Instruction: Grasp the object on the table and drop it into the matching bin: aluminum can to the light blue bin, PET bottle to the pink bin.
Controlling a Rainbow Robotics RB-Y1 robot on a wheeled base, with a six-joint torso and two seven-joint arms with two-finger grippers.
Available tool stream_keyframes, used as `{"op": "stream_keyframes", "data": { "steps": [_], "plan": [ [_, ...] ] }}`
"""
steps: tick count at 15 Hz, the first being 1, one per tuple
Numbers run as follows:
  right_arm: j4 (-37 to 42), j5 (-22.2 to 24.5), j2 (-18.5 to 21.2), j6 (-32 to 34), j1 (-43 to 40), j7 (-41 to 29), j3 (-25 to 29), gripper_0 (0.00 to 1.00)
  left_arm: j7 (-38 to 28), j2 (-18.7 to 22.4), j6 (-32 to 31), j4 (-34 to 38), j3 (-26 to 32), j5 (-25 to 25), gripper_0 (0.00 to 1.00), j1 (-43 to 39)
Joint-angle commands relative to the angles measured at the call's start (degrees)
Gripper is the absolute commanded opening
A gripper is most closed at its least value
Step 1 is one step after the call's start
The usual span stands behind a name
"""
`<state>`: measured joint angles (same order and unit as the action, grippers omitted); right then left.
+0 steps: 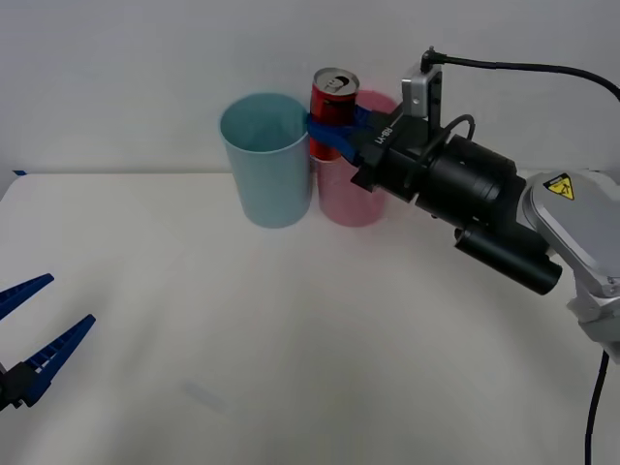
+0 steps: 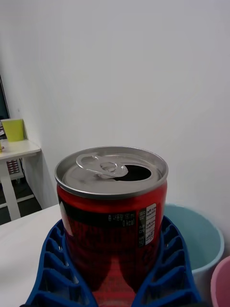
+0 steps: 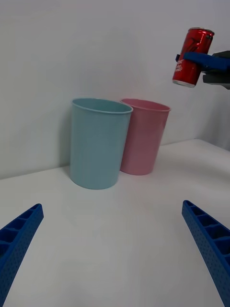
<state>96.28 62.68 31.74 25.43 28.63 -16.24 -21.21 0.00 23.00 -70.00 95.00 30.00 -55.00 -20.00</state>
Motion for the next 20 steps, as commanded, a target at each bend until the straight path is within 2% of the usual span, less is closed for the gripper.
{"op": "stream_keyframes", "data": {
  "steps": [1, 5, 8, 13, 17, 20],
  "plan": [
    [-5.23, 0.08, -1.24, -0.47, 4.86, 0.42, -2.08, 0.00, 0.00, 0.00, 0.00, 0.00, 0.00, 0.00, 1.00, 0.00],
    [-17.71, 1.31, -5.99, -0.82, 14.35, 1.48, -3.22, 0.00, 0.00, 0.00, 0.00, 0.00, 0.00, 0.00, 1.00, 0.00],
    [-25.70, 3.15, -9.95, -3.72, 19.27, 2.97, -3.84, 0.00, 0.00, 0.00, 0.00, 0.00, 0.00, 0.00, 1.00, 0.00],
    [-32.74, 3.33, -14.60, -15.49, 24.64, 5.26, -8.94, 0.00, 0.00, 0.00, 0.00, 0.00, 0.00, 0.00, 1.00, 0.00],
    [-39.06, 3.51, -18.47, -20.77, 28.50, 7.01, -9.73, 0.04, 0.00, 0.00, 0.00, 0.00, 0.00, 0.00, 1.00, 0.00],
    [-40.91, 3.51, -19.70, -22.61, 29.29, 7.54, -10.17, 0.07, 0.00, 0.00, 0.00, 0.00, 0.00, 0.00, 1.00, 0.00]
  ]
}}
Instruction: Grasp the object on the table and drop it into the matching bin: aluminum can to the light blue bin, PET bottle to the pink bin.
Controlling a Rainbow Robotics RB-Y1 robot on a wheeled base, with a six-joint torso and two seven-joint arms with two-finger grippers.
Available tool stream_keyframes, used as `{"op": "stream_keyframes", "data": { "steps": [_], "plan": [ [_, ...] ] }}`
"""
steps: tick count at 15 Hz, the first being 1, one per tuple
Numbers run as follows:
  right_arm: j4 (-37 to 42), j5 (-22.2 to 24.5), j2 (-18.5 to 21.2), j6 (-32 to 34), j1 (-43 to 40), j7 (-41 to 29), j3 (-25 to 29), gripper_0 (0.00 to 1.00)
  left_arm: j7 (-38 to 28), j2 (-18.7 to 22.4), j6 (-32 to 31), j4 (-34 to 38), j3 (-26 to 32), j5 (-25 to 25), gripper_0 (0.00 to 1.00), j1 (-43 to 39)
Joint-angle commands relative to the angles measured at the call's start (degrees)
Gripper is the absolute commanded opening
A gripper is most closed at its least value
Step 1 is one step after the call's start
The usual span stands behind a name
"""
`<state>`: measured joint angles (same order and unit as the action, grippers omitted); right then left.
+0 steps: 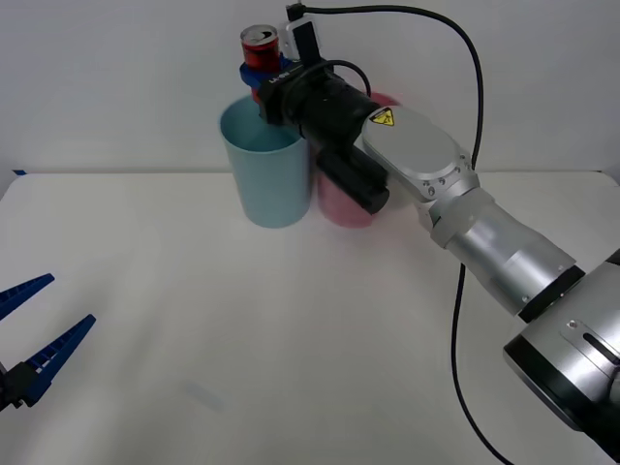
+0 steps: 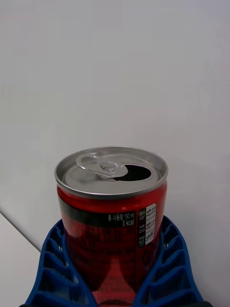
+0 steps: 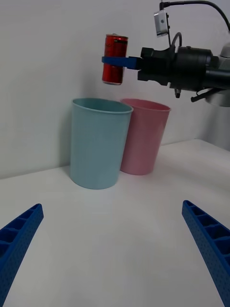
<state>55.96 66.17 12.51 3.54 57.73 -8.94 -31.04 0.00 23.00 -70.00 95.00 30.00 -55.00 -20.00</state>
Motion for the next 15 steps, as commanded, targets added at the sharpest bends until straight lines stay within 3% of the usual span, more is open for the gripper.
{"op": "stream_keyframes", "data": {
  "steps": [1, 2, 3, 4, 11, 15],
  "plan": [
    [-0.59, -0.07, -0.47, -0.82, 0.19, 0.24, -0.51, 0.08, 0.00, 0.00, 0.00, 0.00, 0.00, 0.00, 1.00, 0.00],
    [-0.59, -0.25, -0.38, -0.82, 0.19, 0.24, -0.60, 0.19, 0.00, 0.00, 0.00, 0.00, 0.00, 0.00, 1.00, 0.00],
    [-0.59, -0.25, -0.38, -0.73, 0.19, 0.24, -0.60, 0.82, 0.00, 0.00, 0.00, 0.00, 0.00, 0.00, 1.00, 0.00],
    [-0.41, -0.25, -0.38, -0.73, 0.19, 0.33, -0.60, 1.00, 0.00, 0.00, 0.00, 0.00, 0.00, 0.00, 1.00, 0.00],
    [0.64, -1.13, 0.50, 0.50, -0.25, 1.21, -0.60, 1.00, 0.00, 0.00, 0.00, 0.00, 0.00, 0.00, 1.00, 0.00],
    [11.89, -1.30, 5.24, 3.14, -7.19, 0.85, -0.60, 1.00, 0.00, 0.00, 0.00, 0.00, 0.00, 0.00, 1.00, 0.00]
  ]
}}
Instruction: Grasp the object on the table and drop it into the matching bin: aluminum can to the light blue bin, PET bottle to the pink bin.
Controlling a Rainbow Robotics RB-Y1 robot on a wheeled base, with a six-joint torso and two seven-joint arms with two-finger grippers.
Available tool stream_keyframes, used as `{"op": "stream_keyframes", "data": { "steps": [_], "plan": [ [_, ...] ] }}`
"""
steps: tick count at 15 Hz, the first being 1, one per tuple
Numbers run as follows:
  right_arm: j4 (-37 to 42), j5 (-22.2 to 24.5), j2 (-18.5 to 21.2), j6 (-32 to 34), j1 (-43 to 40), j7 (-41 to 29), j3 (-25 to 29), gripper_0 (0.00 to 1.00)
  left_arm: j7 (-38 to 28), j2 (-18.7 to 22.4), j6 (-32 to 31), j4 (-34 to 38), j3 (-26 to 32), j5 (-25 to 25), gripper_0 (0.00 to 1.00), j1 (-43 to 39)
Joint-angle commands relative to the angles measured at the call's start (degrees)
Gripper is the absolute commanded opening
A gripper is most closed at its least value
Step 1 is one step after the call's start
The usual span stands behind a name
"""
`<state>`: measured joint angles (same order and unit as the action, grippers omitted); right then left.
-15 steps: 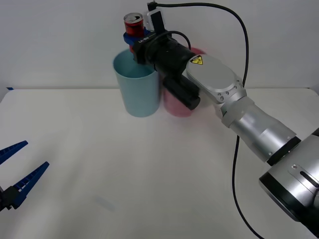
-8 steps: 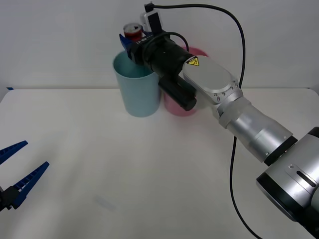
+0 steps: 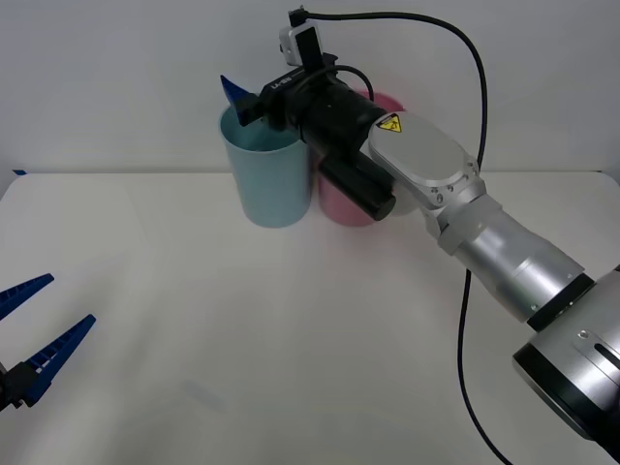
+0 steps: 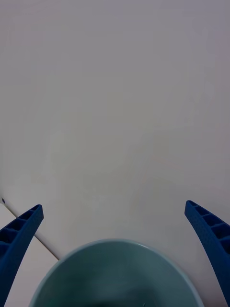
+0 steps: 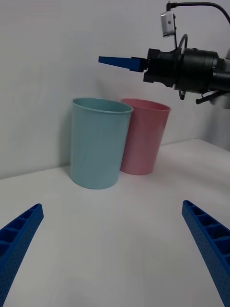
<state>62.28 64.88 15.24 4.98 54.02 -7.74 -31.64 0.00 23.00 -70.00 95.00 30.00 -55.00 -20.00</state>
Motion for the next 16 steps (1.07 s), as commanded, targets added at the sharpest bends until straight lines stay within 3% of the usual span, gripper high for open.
{"op": "stream_keyframes", "data": {
  "steps": [1, 4, 10, 13, 16],
  "plan": [
    [9.79, -0.19, 4.71, 3.55, -6.12, -0.53, -0.09, 1.00, 0.00, 0.00, 0.00, 0.00, 0.00, 0.00, 1.00, 0.00],
    [19.81, -1.77, 10.95, 6.80, -12.19, -0.96, -0.09, 1.00, 0.00, 0.00, 0.00, 0.00, 0.00, 0.00, 1.00, 0.00],
    [36.51, -9.95, 24.49, 11.72, -24.41, 0.53, -0.09, 1.00, 0.00, 0.00, 0.00, 0.00, 0.00, 0.00, 1.00, 0.00],
    [40.11, -11.09, 28.09, 17.96, -31.17, 2.11, 4.40, 1.00, 0.00, 0.00, 0.00, 0.00, 0.00, 0.00, 1.00, 0.00],
    [40.55, -11.27, 28.88, 26.05, -37.59, 4.13, 10.72, 1.00, 0.00, 0.00, 0.00, 0.00, 0.00, 0.00, 1.00, 0.00]
  ]
}}
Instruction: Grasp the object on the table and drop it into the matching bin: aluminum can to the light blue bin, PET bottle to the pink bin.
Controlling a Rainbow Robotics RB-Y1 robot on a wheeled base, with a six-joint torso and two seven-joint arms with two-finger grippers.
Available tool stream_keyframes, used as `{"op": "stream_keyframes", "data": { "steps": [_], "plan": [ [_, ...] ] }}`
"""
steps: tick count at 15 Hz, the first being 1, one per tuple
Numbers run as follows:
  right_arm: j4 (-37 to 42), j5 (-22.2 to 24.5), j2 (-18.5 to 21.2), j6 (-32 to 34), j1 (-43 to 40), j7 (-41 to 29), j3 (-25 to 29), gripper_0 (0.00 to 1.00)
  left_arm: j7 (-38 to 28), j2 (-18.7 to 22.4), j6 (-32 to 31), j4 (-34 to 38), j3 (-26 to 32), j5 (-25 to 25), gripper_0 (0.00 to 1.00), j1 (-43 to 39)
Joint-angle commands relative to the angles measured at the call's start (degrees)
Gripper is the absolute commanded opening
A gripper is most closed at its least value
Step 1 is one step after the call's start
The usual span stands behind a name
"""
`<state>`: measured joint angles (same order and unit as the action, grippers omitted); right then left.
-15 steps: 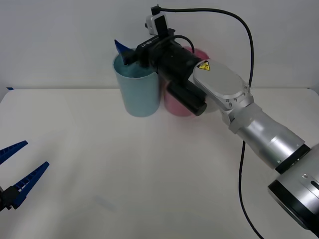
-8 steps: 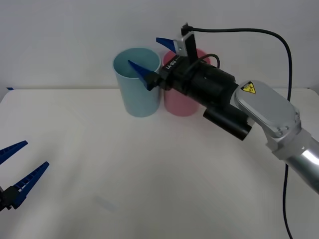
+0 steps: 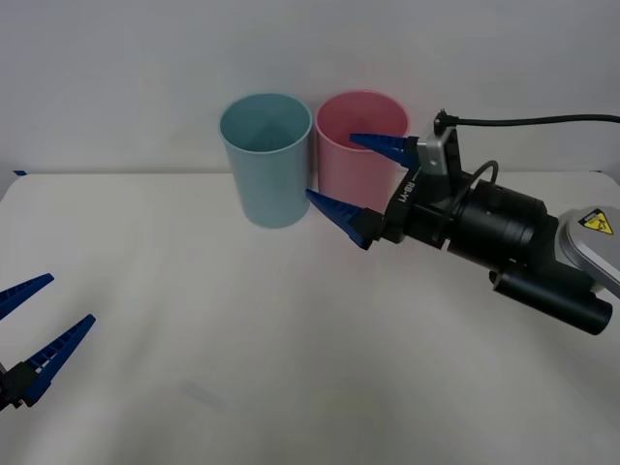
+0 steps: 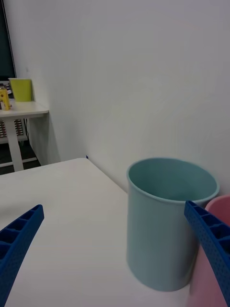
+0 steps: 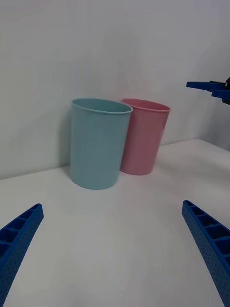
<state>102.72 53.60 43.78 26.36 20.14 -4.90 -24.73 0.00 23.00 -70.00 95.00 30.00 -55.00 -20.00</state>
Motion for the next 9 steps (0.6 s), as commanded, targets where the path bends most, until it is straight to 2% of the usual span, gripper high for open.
{"op": "stream_keyframes", "data": {
  "steps": [1, 5, 9],
  "plan": [
    [0.11, 0.10, 0.43, 6.95, -5.55, 1.91, 5.83, 1.00, 0.00, 0.00, 0.00, 0.00, 0.00, 0.00, 1.00, 0.00],
    [0.11, 3.09, -0.80, 18.29, -13.72, 4.81, 16.56, 1.00, 0.00, 0.00, 0.00, 0.00, 0.00, 0.00, 1.00, 0.00],
    [0.02, 8.89, -5.81, 31.38, -21.98, 6.30, 30.27, 1.00, 0.00, 0.00, 0.00, 0.00, 0.00, 0.00, 1.00, 0.00]
  ]
}}
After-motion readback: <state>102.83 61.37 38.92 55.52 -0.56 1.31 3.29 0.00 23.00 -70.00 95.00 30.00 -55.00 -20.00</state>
